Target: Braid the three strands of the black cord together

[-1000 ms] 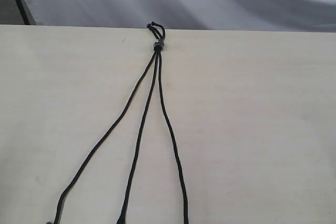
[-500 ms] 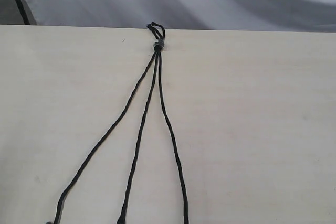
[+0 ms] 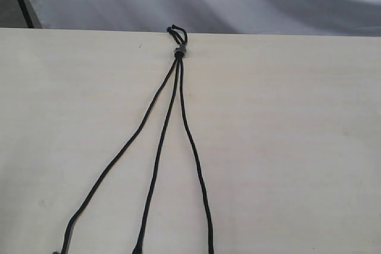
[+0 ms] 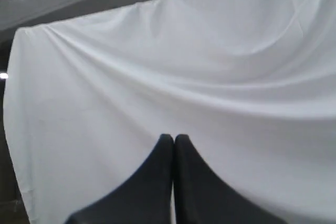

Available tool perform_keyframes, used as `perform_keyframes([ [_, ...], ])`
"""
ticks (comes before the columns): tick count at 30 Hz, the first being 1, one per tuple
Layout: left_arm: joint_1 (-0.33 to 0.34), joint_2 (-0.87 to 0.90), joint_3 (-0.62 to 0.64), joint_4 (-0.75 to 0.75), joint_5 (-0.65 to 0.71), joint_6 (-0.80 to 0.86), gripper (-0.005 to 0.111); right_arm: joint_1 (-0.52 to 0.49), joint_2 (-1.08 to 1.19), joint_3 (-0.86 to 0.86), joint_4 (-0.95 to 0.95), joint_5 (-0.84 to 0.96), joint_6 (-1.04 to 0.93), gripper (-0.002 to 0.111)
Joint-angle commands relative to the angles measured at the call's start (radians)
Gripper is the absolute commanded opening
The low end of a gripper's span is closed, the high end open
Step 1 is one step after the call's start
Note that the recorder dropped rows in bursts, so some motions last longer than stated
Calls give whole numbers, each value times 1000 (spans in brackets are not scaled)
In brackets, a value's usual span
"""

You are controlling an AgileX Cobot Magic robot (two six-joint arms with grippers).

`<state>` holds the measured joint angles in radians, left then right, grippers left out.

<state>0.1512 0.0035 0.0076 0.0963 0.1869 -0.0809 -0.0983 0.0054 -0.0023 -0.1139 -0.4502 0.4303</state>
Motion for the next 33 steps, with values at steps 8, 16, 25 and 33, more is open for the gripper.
perform_keyframes([
  [8,2,-4,-8,-319,-419,-305,0,45,-5,2,-216,93,225,0],
  [16,2,63,-110,74,-768,-398,0,153,107,-74,-408,241,366,-1],
  [25,2,891,-573,771,-502,-852,0,679,1188,-519,-542,406,489,-1],
  [33,2,1136,-654,973,-508,-1053,0,955,1828,-1214,-467,1262,356,0],
])
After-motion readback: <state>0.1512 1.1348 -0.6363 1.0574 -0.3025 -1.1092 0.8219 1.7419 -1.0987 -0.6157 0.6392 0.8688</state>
